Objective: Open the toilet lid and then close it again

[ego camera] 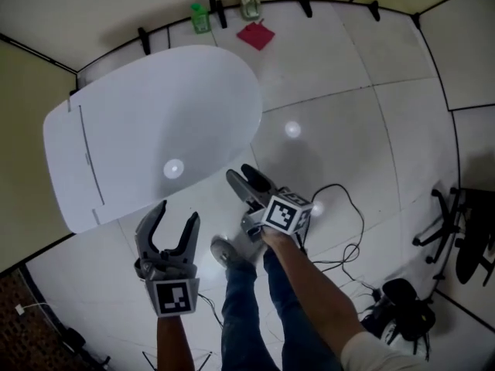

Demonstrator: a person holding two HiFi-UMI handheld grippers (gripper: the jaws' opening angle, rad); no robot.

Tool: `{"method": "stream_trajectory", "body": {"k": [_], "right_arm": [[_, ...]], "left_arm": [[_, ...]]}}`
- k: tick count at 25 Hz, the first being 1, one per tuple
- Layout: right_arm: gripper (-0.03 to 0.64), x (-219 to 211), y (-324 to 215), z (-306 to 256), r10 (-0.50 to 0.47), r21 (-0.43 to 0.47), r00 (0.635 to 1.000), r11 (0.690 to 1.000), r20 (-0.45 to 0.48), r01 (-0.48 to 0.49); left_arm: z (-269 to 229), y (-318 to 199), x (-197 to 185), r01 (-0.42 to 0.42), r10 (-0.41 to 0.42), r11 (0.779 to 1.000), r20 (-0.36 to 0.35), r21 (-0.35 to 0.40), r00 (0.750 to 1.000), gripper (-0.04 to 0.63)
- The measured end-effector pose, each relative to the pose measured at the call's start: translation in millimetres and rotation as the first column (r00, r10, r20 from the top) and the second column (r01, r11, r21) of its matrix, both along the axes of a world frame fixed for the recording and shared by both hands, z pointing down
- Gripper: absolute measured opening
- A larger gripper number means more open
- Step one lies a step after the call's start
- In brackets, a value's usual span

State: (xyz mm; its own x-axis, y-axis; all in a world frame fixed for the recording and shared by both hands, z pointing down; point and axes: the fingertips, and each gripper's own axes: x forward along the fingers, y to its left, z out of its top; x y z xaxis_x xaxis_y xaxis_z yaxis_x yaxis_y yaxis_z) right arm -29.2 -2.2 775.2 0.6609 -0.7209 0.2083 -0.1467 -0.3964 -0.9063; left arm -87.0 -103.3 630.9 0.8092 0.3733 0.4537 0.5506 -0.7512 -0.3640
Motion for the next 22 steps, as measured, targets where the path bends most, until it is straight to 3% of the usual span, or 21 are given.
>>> {"method": "stream_trajectory", "body": {"k": [7,15,17,19,22], "right_arm": [[0.295,25,-30,1,0.085,0.125,0.996,0.988,0.002,-0.085],[0.295,31,-14,5,0.144,0.122,0.986,0.981,0.09,-0.154],[0.268,34,-9,9,0.163,0.167,0.975,0.968,0.151,-0.188],[0.187,37,-8,8,0.177,0.259,0.961,0.938,0.211,-0.229],[0.184,39,-10,3,0.166,0.305,0.959,0.923,0.232,-0.234]], "left_arm": [[14,-6,-5,-0.006,0.006,1.0,0.027,-0.012,1.0,0.241],[24,-23,-25,0.077,-0.074,0.996,0.062,-0.04,0.995,0.241],[25,-25,-29,0.082,-0.079,0.996,0.067,-0.034,0.995,0.241],[25,-25,-32,0.095,-0.092,0.995,0.066,-0.041,0.994,0.241],[26,-27,-35,0.089,-0.087,0.996,0.062,-0.02,0.994,0.241]]}}
